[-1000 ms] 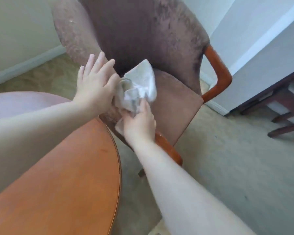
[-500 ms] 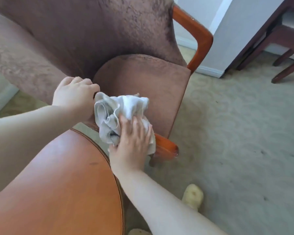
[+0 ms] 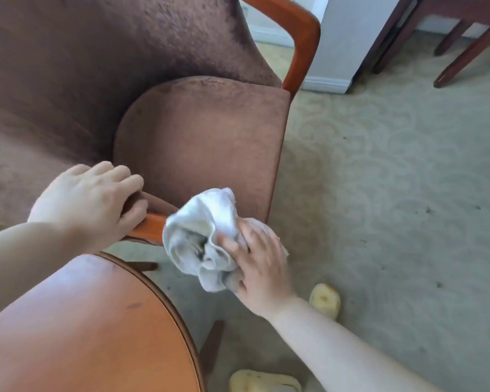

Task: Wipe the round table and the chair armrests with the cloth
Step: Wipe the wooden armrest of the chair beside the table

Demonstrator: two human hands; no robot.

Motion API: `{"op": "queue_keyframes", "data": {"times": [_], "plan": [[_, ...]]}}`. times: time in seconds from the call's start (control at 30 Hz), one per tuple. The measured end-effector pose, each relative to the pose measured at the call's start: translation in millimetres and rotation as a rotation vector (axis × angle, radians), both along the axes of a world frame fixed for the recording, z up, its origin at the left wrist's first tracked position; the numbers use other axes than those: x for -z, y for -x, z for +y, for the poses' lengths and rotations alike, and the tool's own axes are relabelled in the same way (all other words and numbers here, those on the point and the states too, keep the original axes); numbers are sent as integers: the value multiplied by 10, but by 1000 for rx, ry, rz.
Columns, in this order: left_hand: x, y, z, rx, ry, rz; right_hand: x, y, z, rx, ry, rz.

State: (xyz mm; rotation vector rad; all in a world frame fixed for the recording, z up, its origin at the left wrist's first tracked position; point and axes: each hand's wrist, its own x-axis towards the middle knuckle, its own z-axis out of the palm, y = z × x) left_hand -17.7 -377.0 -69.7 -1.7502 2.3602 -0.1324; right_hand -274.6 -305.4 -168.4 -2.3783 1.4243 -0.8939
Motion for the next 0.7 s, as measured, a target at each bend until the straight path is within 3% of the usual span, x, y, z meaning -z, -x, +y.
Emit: {"op": "queue_keyframes", "data": {"times": [0.07, 0.1, 0.17, 0.2, 0.23, 0.27, 0.3, 0.37, 0.43, 0.5, 0.53, 0.6, 0.67, 0.7], "plan": [[23, 3, 6, 67, -57, -8, 273, 433, -5, -62, -135, -77], [12, -11, 2, 60, -68, -8, 323, 500, -34, 72, -358, -238], [-3, -5, 4, 52, -62, -19, 292, 431, -220, 549, -914, -709], [-10, 4, 9, 55, -56, -19, 264, 387, -359, 746, -1199, -852], [-25, 18, 9, 56, -58, -17, 210, 344, -510, 863, -1430, -869], [-42, 29, 5, 53, -65, -20, 166, 287, -650, 899, -1556, -768], [-55, 35, 1, 47, -73, -27, 128, 229, -743, 861, -1571, -588], [-47, 31, 18, 40, -59, -32, 32, 62, -750, 696, -1351, -153], [-37, 22, 26, 27, -33, -21, -106, -40, -576, 441, -1131, 7], [-25, 30, 11, 31, -27, -11, -148, 78, -481, 380, -1055, -57], [-24, 39, 9, 36, -25, -10, -114, 192, -496, 449, -1101, -119], [-27, 34, 19, 30, -19, -20, -5, 412, -556, 718, -1378, -309], [-22, 39, 21, 30, -20, -29, 81, 508, -553, 885, -1771, -712], [-23, 37, 22, 26, -24, -32, 116, 492, -529, 924, -1855, -922]]}}
